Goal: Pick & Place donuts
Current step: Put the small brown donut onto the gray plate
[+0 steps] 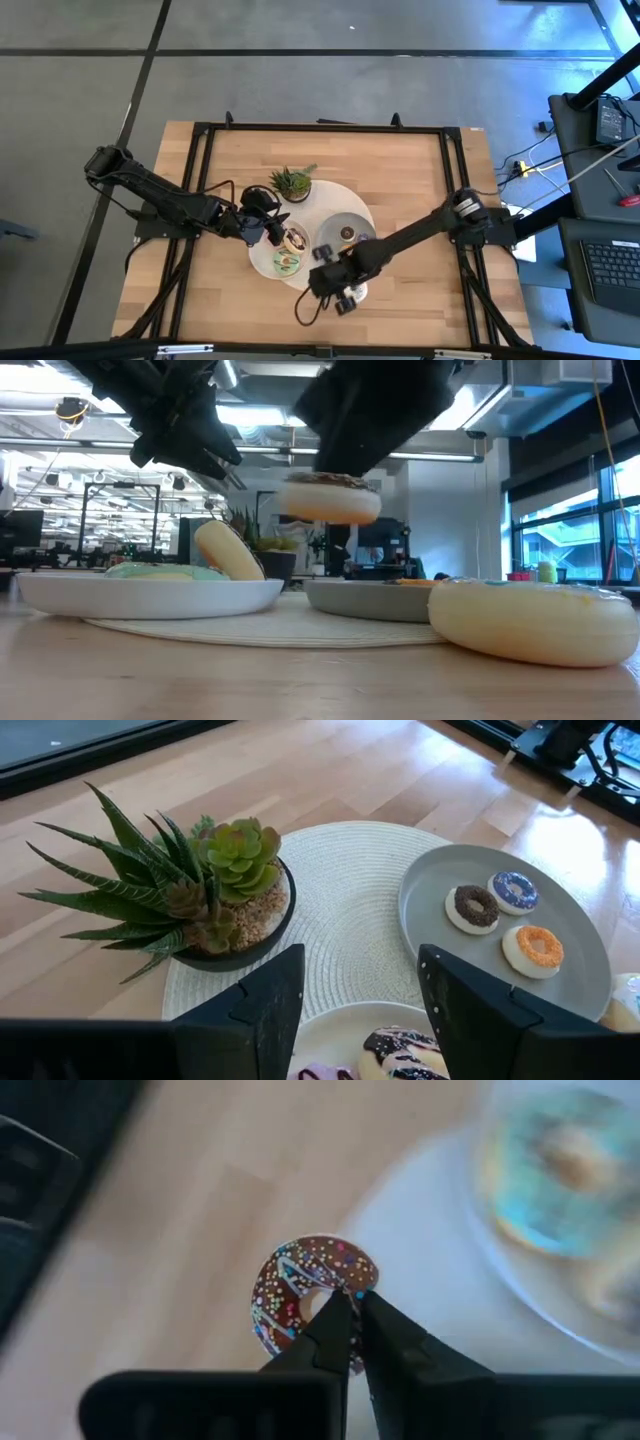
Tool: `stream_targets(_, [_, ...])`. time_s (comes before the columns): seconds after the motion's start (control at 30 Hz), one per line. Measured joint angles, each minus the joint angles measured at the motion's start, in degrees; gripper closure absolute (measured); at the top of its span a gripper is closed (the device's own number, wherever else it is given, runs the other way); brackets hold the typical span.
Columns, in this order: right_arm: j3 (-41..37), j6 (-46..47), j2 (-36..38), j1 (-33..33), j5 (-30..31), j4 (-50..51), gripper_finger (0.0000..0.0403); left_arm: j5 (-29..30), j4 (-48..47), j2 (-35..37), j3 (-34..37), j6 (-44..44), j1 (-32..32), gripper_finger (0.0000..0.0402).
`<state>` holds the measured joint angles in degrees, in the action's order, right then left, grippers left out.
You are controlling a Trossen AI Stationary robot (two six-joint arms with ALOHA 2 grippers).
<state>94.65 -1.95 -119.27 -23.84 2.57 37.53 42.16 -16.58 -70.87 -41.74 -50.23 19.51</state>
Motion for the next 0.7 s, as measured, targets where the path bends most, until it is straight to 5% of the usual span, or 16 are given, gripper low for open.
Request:
stream_targets(0.17, [-5.0, -0.5, 6.6, 2.6, 7.3, 2.6, 0.0378, 0.2, 0.0, 0.0, 0.0, 0.0, 0.0, 0.0211])
stream_targets(0.43, [-18.4, 0.5, 10.4, 7.8, 6.6, -9.4, 0.0379, 0.2, 0.0, 0.0, 0.0, 0.0, 0.0, 0.0210])
stream_targets(0.7, [-22.9, 3.3, 10.4, 12.1, 4.3, -12.2, 0.0381, 0.2, 0.0, 0.0, 0.0, 0.0, 0.0, 0.0214])
